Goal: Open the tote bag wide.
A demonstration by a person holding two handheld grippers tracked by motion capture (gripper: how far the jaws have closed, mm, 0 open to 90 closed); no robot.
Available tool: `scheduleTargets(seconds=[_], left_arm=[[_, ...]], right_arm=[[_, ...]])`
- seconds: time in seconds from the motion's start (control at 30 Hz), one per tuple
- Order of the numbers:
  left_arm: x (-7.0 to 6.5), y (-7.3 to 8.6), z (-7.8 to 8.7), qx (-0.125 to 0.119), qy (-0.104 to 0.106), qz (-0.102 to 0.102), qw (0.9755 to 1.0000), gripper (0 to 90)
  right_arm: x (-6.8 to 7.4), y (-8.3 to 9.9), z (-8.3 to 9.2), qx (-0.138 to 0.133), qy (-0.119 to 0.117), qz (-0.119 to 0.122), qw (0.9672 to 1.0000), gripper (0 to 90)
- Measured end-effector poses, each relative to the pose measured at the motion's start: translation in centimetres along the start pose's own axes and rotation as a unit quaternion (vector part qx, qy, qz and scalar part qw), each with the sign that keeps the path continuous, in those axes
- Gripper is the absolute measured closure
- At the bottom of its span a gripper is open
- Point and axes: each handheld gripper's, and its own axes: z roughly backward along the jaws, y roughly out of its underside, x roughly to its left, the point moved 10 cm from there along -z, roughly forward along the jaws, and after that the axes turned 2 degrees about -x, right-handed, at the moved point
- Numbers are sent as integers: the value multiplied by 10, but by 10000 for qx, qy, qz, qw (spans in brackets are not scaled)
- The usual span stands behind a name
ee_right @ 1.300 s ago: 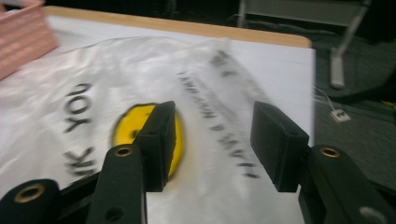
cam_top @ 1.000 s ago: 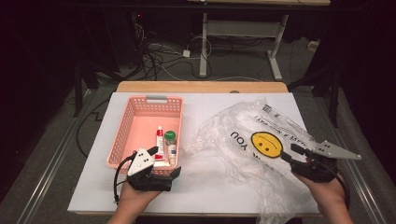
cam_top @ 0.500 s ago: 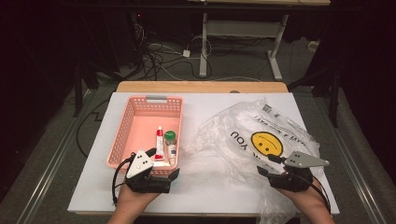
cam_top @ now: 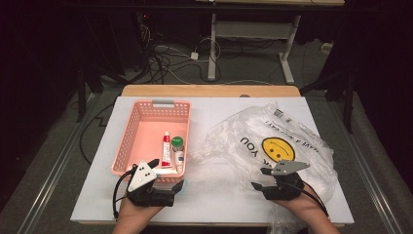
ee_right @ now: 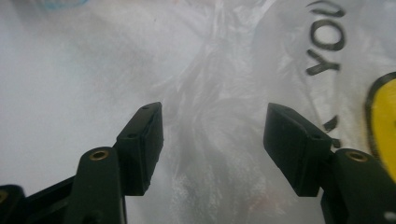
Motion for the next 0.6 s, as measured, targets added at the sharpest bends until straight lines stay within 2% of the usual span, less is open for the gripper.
scheduleTargets(seconds=[0.1, 0.27, 0.37, 0.4, 0.5, 0.6], left_arm=[[0, 0, 1, 4, -3, -7, 10000, 0], [-3, 0, 0, 23, 25, -51, 10000, 0], [-3, 0, -1, 21, 39, -53, 10000, 0], [-3, 0, -2, 25, 42, -47, 10000, 0], [-4, 0, -2, 33, 47, -49, 10000, 0], [-3, 1, -1, 37, 50, -50, 10000, 0]], right_arm=[[1, 7, -12, 266, -15, 110, 9996, 367], [0, 11, -19, 367, -33, 63, 9993, 374], [0, 8, -18, 303, -14, 36, 9995, 414], [-2, 7, -18, 265, 25, 16, 9996, 453], [-4, 7, -19, 273, 67, -18, 9996, 482], [-6, 8, -21, 295, 77, -68, 9995, 553]])
